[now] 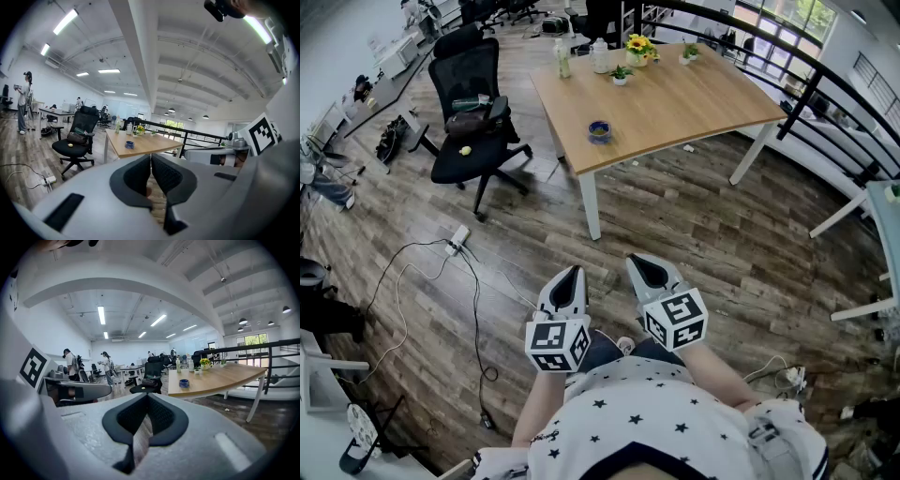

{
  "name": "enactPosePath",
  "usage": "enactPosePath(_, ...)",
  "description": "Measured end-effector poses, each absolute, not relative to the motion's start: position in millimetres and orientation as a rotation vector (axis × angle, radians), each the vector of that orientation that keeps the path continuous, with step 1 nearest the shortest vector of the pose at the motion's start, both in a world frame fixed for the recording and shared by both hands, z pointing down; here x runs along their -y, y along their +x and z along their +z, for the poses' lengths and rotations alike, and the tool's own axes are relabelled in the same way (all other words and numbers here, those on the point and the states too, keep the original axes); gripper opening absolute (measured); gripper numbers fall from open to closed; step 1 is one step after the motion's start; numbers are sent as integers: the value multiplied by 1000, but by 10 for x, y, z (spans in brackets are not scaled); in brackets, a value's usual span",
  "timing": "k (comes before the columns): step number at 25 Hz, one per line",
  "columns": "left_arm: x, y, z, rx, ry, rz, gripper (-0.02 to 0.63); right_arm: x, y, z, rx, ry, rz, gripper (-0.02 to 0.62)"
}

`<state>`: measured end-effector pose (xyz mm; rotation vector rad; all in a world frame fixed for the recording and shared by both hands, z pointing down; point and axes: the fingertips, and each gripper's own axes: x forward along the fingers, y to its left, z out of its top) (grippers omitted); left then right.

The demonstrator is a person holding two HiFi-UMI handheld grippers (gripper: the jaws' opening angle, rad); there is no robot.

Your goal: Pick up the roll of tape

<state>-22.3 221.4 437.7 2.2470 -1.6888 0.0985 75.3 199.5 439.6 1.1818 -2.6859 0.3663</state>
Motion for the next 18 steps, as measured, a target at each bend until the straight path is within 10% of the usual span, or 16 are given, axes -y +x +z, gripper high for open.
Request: enactPosePath(18, -2382, -49, 4286, 1781, 2229, 72, 12, -2187, 925, 4449, 2704, 1096, 391, 6)
